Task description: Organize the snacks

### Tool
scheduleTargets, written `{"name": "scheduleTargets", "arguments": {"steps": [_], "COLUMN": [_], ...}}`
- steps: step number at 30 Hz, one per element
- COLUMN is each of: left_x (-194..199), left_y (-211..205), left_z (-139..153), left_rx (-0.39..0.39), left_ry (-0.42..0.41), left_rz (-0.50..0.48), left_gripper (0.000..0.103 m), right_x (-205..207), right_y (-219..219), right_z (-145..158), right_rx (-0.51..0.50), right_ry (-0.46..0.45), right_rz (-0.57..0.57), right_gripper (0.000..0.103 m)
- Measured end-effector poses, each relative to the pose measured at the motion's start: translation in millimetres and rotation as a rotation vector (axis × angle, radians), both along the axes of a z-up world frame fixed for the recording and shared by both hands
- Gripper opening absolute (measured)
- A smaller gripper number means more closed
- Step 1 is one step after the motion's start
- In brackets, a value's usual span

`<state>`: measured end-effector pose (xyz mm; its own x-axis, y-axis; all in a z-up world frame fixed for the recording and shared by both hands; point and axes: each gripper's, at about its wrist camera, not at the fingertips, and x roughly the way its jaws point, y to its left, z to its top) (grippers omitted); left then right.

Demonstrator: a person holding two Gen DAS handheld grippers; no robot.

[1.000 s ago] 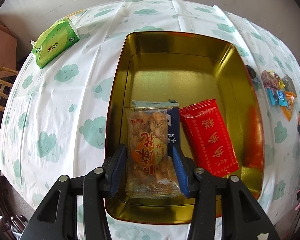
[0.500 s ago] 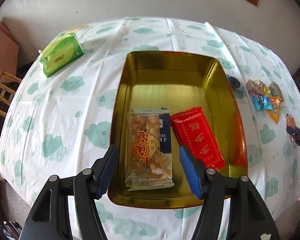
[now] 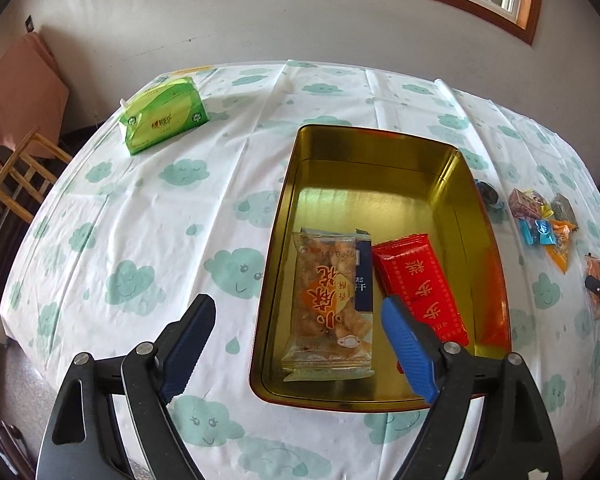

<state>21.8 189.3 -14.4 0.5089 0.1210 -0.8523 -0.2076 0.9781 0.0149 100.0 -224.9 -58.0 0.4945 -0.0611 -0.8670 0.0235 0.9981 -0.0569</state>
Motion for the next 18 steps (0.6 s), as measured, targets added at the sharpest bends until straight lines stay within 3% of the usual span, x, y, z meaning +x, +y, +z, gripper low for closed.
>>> {"name": "scheduleTargets", "arguments": {"steps": [6, 12, 18], "left_x": [-7.5, -13.8, -21.0], "left_y": [5.2, 12.5, 31.1], "left_z": [-4.2, -0.2, 2.1], "left_rx": [-0.007, 0.029, 0.036], "left_ry": [-0.019, -0.049, -0.051], "left_rz": [0.035, 0.072, 0.133], "left_gripper": [0.082, 0.083, 0.083], "right_x": [-7.7, -11.9, -18.9], "right_y": [19.2, 75.4, 149.7], "right_z": [30.4, 59.3, 70.2], "right_rx": [0.036, 0.093, 0.164], "right_ry": [-0.095, -0.147, -0.140], "right_rz": [-0.024, 0.098, 0.258], "right_gripper": [0.040, 0.040, 0.040]}}
